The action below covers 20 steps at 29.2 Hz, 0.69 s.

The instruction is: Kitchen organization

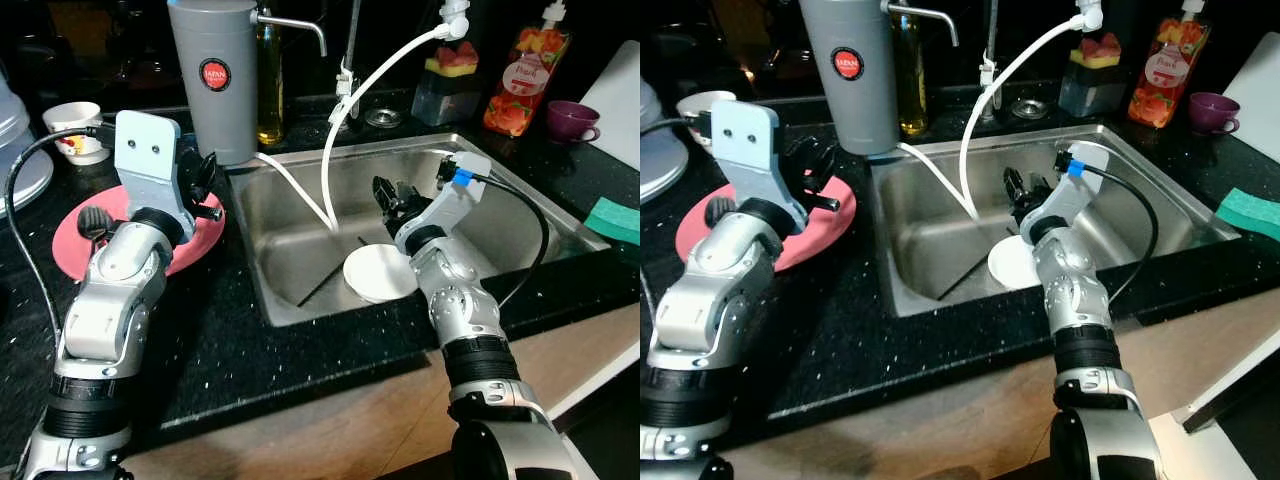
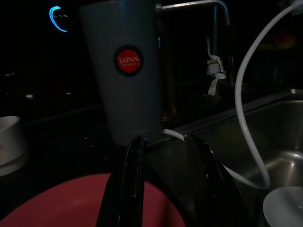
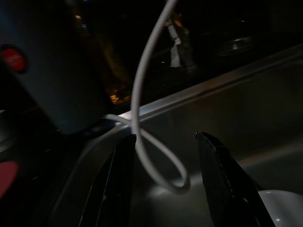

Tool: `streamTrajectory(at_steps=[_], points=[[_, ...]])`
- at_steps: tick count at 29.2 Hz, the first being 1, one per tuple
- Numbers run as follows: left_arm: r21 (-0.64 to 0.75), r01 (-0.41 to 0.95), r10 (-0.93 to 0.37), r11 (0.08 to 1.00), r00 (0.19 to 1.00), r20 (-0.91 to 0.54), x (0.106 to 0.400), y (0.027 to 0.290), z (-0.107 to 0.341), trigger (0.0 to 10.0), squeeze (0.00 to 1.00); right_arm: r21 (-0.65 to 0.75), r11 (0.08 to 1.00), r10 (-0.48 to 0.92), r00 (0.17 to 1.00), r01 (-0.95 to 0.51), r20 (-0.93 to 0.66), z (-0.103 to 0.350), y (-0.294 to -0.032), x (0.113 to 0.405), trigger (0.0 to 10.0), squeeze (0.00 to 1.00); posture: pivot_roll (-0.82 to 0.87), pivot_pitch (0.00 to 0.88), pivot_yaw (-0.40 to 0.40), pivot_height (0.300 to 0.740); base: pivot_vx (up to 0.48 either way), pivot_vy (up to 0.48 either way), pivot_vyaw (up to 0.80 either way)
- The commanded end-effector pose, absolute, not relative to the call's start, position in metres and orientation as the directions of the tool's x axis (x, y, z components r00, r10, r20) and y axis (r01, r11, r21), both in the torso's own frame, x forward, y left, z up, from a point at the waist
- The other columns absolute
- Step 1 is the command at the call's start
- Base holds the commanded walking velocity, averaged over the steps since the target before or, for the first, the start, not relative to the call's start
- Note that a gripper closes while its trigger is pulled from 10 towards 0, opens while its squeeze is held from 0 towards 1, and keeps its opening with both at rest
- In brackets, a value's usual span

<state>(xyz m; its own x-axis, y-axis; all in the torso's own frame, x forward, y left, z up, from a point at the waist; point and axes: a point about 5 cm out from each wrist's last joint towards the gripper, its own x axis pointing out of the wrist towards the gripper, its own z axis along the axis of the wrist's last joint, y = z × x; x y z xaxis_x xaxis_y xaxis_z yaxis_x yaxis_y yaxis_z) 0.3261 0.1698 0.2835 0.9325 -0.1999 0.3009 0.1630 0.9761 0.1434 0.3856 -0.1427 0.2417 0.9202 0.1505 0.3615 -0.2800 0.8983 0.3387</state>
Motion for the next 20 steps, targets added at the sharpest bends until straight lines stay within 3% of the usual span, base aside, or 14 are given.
streamTrajectory(at_steps=[1, 5, 18, 20], points=[[0.146, 0.172, -0.209, 0.974, 0.931, 0.300, 0.323, 0.168, 0.283, 10.0, 0.00, 0.351, 0.893, 0.153, 0.923, -0.282, 0.353, 0.238, -0.143, 0.384, 10.0, 0.00, 0.01, 0.062, 0.002, 0.740, -0.304, 0.000, 0.00], [0.147, 0.169, -0.207, 0.975, 0.932, 0.299, 0.323, 0.169, 0.283, 10.0, 0.00, 0.351, 0.892, 0.155, 0.923, -0.284, 0.352, 0.238, -0.142, 0.384, 10.0, 0.00, 0.01, 0.058, 0.001, 0.740, -0.282, 0.000, 0.00], [0.149, 0.156, -0.187, 0.976, 0.956, 0.225, 0.323, 0.172, 0.269, 10.0, 0.00, 0.341, 0.894, 0.172, 0.925, -0.291, 0.339, 0.238, -0.140, 0.384, 10.0, 0.00, 0.00, 0.056, -0.005, 0.740, 0.000, 0.000, 0.00], [0.114, 0.104, -0.124, 0.988, 0.976, 0.179, 0.325, 0.180, 0.262, 10.0, 0.00, 0.332, 0.898, 0.180, 0.930, -0.288, 0.322, 0.236, -0.140, 0.385, 10.0, 0.00, 0.00, 0.063, -0.006, 0.740, 0.000, 0.000, 0.00]])
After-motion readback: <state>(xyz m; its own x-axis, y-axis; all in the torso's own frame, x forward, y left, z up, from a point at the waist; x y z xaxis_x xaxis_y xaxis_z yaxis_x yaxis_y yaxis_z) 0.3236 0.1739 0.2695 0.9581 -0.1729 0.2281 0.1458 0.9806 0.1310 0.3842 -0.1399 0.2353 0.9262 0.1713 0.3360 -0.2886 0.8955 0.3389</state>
